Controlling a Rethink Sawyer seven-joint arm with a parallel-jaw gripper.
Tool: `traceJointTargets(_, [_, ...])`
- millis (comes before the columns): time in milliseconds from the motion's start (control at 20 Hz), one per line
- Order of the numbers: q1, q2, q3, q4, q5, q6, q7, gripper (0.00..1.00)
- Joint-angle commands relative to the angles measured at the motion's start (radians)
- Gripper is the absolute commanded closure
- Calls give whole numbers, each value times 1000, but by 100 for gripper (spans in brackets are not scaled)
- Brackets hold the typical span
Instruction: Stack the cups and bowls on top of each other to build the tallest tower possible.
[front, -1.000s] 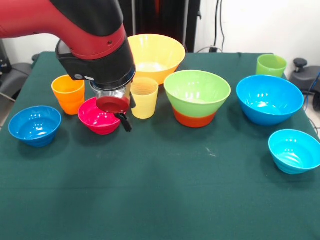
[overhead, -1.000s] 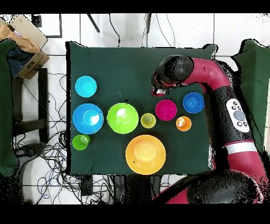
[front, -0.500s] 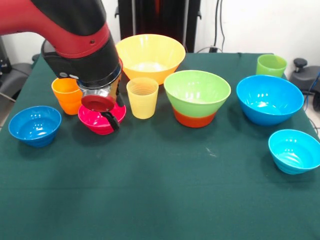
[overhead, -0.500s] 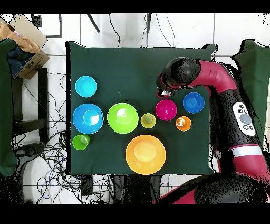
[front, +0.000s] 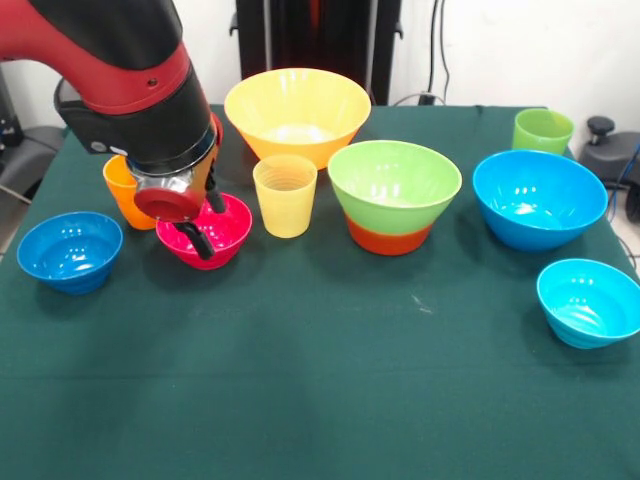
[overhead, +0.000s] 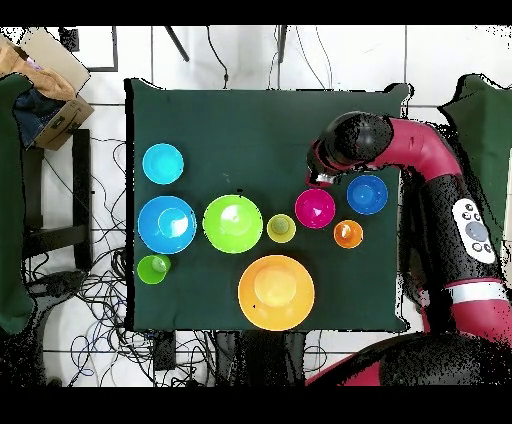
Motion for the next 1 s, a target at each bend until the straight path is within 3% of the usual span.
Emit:
traceJointTargets(50, [9,60,0,27,-96,-153,-132,0])
traceJointTargets(550, [-2,52,0,79,-96,-236,-120,0])
traceJointTargets(1000, [8,53,-12,76,-94,-250,-113,0])
